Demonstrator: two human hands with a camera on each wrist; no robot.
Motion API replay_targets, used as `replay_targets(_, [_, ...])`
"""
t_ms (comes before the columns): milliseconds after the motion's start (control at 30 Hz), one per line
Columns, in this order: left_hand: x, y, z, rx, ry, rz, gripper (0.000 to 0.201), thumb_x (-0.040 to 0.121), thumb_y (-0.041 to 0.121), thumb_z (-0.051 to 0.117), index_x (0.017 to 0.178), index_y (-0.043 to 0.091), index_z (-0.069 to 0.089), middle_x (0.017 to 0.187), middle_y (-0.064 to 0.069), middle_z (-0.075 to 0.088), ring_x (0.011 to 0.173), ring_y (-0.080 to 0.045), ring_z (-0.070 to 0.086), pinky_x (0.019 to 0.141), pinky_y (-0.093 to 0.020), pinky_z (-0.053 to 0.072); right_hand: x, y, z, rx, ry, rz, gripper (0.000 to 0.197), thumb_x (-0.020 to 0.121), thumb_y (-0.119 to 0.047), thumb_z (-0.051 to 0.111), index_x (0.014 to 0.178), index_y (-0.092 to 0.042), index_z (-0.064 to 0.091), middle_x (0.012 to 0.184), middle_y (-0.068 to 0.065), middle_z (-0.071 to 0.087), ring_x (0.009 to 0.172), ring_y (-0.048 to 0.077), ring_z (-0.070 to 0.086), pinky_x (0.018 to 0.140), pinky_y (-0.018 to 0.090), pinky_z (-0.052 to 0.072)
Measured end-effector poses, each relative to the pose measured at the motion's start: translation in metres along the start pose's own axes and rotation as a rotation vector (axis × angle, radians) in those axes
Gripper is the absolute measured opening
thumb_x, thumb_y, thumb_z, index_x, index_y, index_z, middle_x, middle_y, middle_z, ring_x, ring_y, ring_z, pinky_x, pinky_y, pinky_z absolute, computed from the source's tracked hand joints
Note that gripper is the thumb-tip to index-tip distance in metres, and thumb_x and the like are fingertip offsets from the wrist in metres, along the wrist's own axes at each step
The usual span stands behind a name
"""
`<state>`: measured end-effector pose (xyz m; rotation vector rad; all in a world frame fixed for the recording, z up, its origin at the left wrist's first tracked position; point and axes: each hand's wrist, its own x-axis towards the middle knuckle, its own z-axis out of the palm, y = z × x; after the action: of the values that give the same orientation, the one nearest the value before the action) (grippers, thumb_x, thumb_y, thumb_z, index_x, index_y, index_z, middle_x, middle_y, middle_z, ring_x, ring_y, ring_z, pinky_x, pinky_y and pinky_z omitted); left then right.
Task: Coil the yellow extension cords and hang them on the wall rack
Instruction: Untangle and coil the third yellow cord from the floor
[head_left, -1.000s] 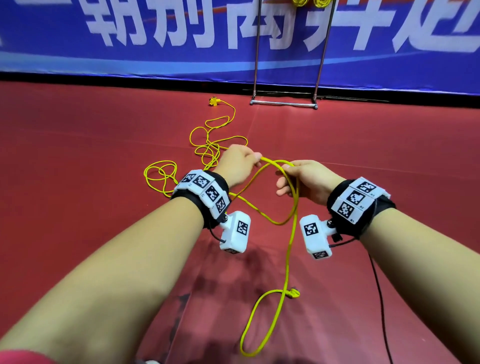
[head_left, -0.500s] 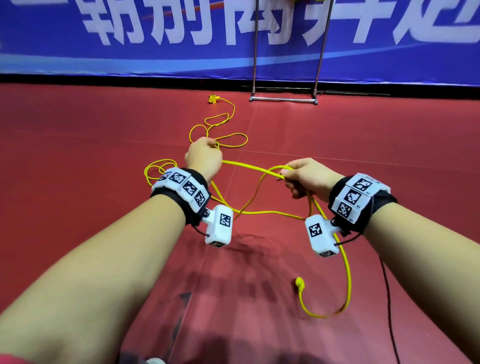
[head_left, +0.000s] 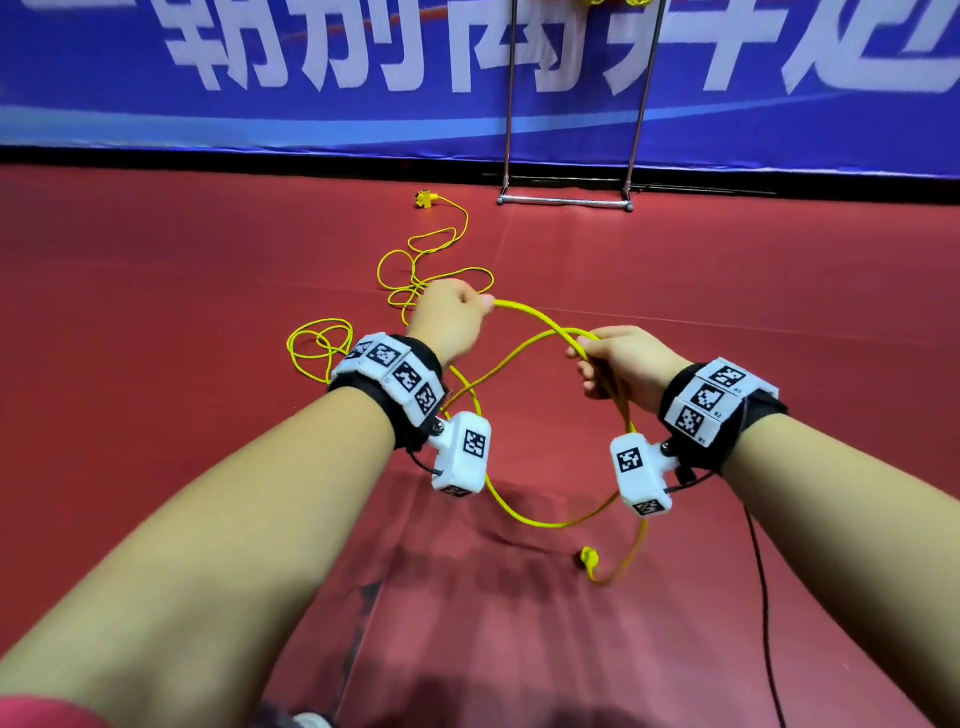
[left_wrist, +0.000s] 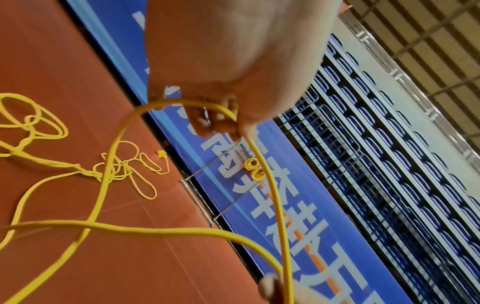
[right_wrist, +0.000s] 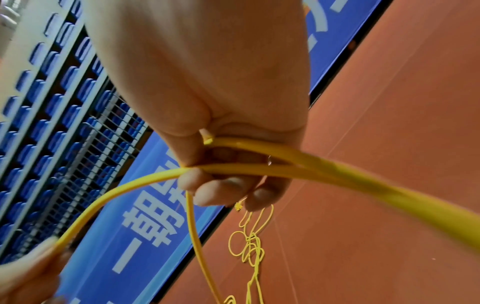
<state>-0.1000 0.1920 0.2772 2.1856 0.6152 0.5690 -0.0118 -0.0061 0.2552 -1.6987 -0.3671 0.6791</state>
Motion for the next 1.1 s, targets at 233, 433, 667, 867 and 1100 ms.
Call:
replay_targets(233, [-0.003,-0.016,-0.013,0.142,0.217,-0.249,0.025,0.09,0.029,0.049,0.099,0.021,0.07,0.109,-0.005,0.069,0.112,-0.033,0.057,0.098,-0.043,0.043,0.001,0.009,-0.004,-0.091,0.005,0.026,0.023,0.102,-0.012,0.047,0.084,-0.006,0.06,0.059,0.006,0.049,0.043,0.014,0.043,0.047,0.021,0.037])
replay_targets(433, [-0.021,0.014,0.014,0.297,-0.239,-0.016,0.016,0.077,0.039,0.051,0.076,0.029,0.064,0.097,0.004,0.07,0.1,-0.025,0.061,0.095,-0.041,0.047,-0.002,-0.009,0.023,-0.148,-0.017,-0.163,0.01,0.097,-0.007,0.056,0.091,-0.001,0.061,0.061,0.014,0.059,0.043,0.016,0.034,0.044,0.021,0.024])
replay_targets(667, [-0.024,0.017,0.019,0.162,-0.49,0.146,0.018,0.094,0.021,0.057,0.081,0.012,0.067,0.067,-0.005,0.065,0.063,-0.026,0.057,0.066,-0.031,0.045,-0.002,-0.013,0.023,-0.144,-0.039,-0.16,0.017,0.101,-0.007,0.046,0.088,-0.007,0.057,0.064,0.012,0.065,0.045,0.016,0.046,0.046,0.023,0.039])
replay_targets(867, [-0.004,0.004,0.0,-0.024,0.011,-0.047,0.024,0.095,0.023,0.056,0.082,0.012,0.073,0.09,-0.023,0.069,0.089,-0.039,0.063,0.076,-0.038,0.05,0.003,0.004,0.003,-0.244,0.047,-0.08,0.017,0.101,-0.014,0.046,0.088,-0.011,0.056,0.062,0.004,0.064,0.058,0.018,0.055,0.057,0.027,0.036])
replay_targets(1100, [0.028,-0.038,-0.011,-0.099,0.118,-0.245,0.028,0.065,0.031,0.043,0.067,0.01,0.062,0.085,-0.019,0.07,0.09,-0.041,0.065,0.085,-0.049,0.055,0.001,0.011,0.003,-0.124,-0.005,0.038,0.021,0.103,-0.018,0.046,0.088,-0.012,0.059,0.059,0.003,0.054,0.054,0.019,0.056,0.063,0.031,0.047])
